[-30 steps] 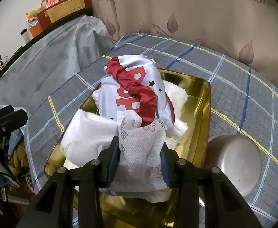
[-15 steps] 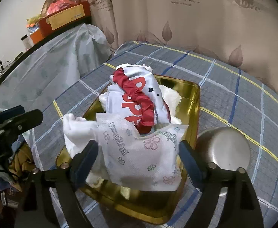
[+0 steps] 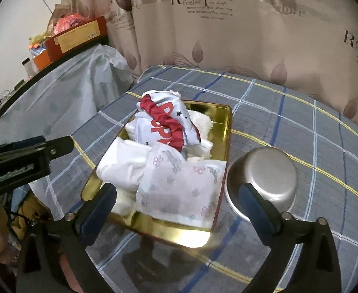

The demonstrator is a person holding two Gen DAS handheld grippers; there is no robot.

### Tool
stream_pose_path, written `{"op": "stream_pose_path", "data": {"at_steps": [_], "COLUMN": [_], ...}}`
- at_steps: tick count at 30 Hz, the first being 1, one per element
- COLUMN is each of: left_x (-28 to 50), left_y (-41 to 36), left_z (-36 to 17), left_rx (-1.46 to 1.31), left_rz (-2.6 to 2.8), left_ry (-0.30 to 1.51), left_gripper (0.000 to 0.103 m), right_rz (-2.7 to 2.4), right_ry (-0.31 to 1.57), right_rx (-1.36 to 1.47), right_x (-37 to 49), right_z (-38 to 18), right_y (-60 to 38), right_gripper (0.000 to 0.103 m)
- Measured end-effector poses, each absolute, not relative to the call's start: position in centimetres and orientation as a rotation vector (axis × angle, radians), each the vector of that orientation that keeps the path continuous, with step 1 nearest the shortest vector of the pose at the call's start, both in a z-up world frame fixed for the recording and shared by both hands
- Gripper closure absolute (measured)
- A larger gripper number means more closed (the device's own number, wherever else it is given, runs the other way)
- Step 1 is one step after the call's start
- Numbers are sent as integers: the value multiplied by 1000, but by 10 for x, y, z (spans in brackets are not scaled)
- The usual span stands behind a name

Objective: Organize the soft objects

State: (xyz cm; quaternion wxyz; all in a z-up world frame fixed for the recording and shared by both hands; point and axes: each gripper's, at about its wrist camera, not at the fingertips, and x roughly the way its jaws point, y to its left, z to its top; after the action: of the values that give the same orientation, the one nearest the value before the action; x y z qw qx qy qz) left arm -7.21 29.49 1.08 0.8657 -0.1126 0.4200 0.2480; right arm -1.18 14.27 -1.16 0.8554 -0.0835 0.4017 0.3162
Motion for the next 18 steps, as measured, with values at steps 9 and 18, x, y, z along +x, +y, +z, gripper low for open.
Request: {"op": "stream_pose_path", "data": {"at_steps": [9, 18], "left_x": [-71, -70], "left_y": [288, 283], "left_z": [12, 12], "left_rx": [-215, -209], "left_rz": [510, 504], "left_ry": [881, 889], "left_gripper": [39, 39], "right_rz": [666, 635], "right_ry": [831, 845], "right_rx": [-188, -211], "right_x": [-31, -35], "right_z": [-11, -16], "right_y": [138, 137], "right_gripper": [3, 3]}}
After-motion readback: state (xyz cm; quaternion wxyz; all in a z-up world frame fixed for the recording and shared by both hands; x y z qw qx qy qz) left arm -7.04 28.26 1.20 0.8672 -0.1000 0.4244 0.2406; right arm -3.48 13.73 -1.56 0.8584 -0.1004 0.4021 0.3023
